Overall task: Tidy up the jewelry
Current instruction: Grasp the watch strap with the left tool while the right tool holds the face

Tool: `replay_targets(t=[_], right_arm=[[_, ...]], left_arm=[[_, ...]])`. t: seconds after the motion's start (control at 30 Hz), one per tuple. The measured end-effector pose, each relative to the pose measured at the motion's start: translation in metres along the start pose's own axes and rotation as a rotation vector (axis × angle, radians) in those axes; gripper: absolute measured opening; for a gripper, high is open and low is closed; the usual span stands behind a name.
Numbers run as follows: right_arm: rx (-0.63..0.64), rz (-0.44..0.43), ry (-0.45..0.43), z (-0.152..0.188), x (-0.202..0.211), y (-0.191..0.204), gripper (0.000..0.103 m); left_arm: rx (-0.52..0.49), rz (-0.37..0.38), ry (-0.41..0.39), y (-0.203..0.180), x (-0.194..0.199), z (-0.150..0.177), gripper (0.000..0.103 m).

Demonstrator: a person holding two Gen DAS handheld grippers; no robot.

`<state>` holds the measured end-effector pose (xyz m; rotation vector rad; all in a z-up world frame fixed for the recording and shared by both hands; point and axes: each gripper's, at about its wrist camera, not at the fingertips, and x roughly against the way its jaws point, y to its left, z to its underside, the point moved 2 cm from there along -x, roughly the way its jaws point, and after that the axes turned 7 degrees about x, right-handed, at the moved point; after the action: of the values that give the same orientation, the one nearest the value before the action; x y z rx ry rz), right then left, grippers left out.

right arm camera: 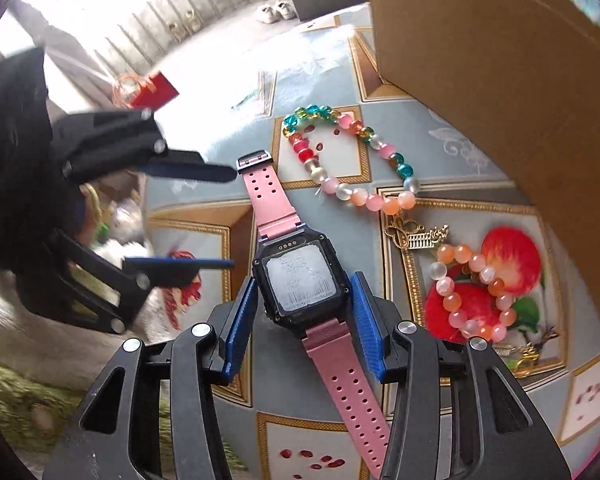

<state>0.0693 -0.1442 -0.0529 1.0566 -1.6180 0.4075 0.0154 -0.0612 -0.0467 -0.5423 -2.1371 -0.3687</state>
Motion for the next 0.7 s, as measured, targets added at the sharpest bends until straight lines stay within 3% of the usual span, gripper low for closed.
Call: replay_targets(t=[0.13, 0.3, 0.6, 0.67, 0.7], right_arm=[[-0.06, -0.14, -0.006, 0.002, 0.004, -0.024, 0.044], [-0.072, -0.242, -0.003, 0.008, 0.01, -0.042, 0.044], [-0.073, -0.381, -0.032, 0.035, 0.02, -0.047, 0.044], [-0.075, -0.394, -0.044, 0.038, 0.021, -0.048, 0.044], [-0.074, -0.393, -0.053, 0.036, 0.02, -0.049, 0.044]], left_arm=[[-0.061, -0.082, 0.005, -0.009, -0.004, 0.0, 0.048], [-0.158, -0.19, 0.029, -0.02, -0.016, 0.0, 0.048], [-0.231, -0.203, 0.031, -0.041, -0.022, -0.008, 0.047], [-0.225, -0.189, 0.038, -0.044, -0.024, -0.012, 0.041], [-0.222, -0.177, 0.045, -0.045, -0.024, -0.013, 0.03]])
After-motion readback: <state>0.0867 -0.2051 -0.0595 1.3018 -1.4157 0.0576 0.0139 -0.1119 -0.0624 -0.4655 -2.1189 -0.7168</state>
